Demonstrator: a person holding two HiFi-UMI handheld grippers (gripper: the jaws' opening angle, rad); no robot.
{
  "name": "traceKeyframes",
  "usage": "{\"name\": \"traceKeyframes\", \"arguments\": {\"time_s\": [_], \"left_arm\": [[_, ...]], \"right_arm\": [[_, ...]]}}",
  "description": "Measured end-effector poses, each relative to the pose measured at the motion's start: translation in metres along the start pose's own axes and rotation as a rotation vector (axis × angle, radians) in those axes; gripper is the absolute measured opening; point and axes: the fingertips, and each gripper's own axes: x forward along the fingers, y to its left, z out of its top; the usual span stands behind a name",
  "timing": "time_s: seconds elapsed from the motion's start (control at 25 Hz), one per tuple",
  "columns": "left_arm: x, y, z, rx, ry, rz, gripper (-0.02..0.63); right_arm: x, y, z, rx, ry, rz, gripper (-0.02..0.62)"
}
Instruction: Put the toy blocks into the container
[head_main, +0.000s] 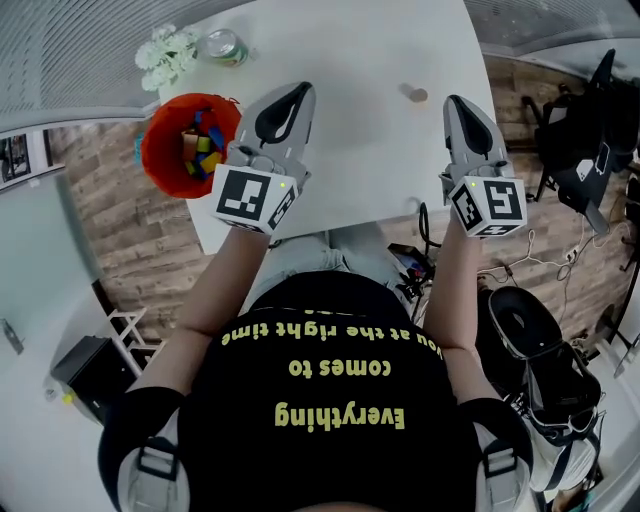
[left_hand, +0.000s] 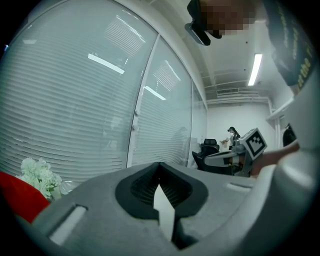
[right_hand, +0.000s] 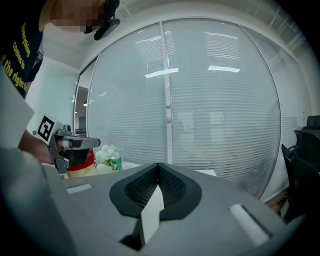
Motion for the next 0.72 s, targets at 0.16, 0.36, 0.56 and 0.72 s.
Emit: {"name": "traceKeyframes", "arguments": {"time_s": [0.16, 0.36, 0.56, 0.72], "left_arm": [[0.010, -0.002, -0.007, -0.008, 0.014, -0.005, -0.003], [0.022, -0.004, -0.018, -0.018, 0.029, -0.008, -0.003], [0.027, -0.002, -0.027, -0.026, 0.047, 0.006, -0.003], [0.030, 0.000, -0.036, -0.032, 0.057, 0.015, -0.003]], "right_arm": [[0.005, -0.009, -0.013, 0.017, 0.026, -0.002, 0.015], [0.015, -0.016, -0.029, 0.027, 0.062, 0.007, 0.028], [0.022, -0.021, -0.049, 0.032, 0.113, 0.022, 0.032], [0.032, -0.025, -0.070, 0.032, 0.166, 0.035, 0.066]]}}
